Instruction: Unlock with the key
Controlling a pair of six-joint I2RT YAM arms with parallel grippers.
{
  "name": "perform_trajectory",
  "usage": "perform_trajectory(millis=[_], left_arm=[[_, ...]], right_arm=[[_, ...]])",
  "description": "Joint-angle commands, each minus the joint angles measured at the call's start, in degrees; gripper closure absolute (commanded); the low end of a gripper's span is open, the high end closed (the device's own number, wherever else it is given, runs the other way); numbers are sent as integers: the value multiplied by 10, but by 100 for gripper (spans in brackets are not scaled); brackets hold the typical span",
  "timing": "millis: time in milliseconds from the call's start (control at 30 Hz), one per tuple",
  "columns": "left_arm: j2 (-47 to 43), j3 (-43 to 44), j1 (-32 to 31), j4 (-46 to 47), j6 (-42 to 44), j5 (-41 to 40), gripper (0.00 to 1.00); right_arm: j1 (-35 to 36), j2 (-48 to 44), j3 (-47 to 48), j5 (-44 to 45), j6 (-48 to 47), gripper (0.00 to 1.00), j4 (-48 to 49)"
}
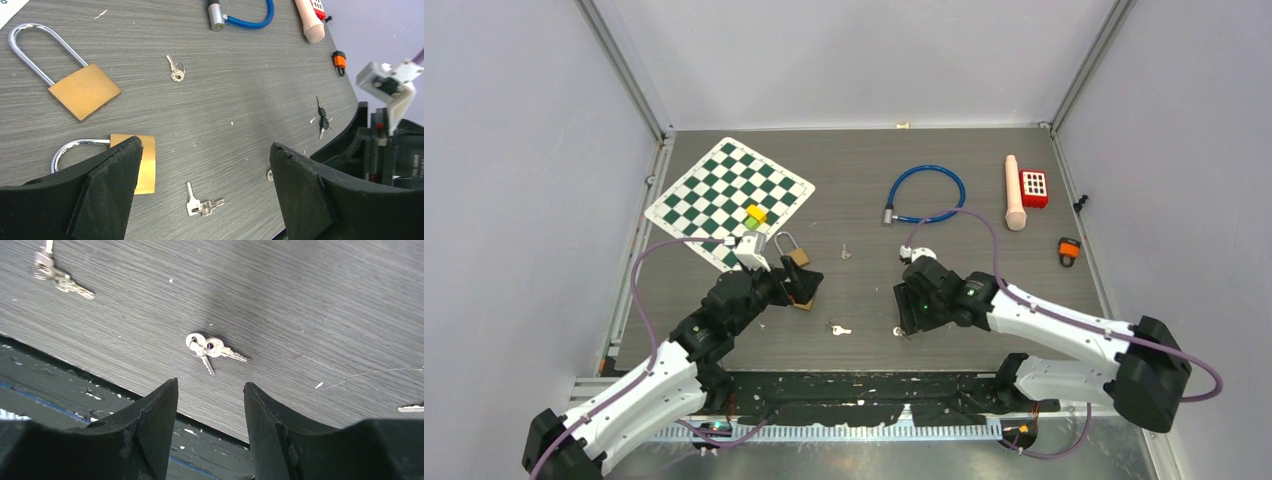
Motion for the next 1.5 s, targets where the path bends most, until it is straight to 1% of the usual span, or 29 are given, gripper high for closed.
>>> perform_trajectory(millis=[0,167,333,500,633,700,933,1033,1133,1233,1467], left_arm=[[2,29,-1,-6,9,-18,6],[6,27,-1,-10,23,-29,6],[6,31,-1,-17,48,-44,6],[2,24,0,-16,71,-68,6],[7,21,0,-15,91,-93,6],[6,16,0,-11,97,-104,5],[-1,-13,0,12,99,-136,5],[-2,-17,0,11,98,-139,5],[-2,-19,-1,14,98,-138,5],[3,-19,0,16,96,-133,5],[8,-20,0,18,94,-128,6]], right_arm=[[9,53,27,10,22,41,-33],[18,117,43,14,48,40,-18],[21,169,44,-12,51,39,23],[21,219,61,-23,44,38,42],[21,264,84,-33,30,38,57],[22,284,104,-21,7,38,60],[33,350,197,2,-56,39,51],[41,355,203,12,-53,42,36],[44,331,183,23,-39,44,34],[45,304,164,30,-32,44,26],[44,271,138,37,-34,44,13]])
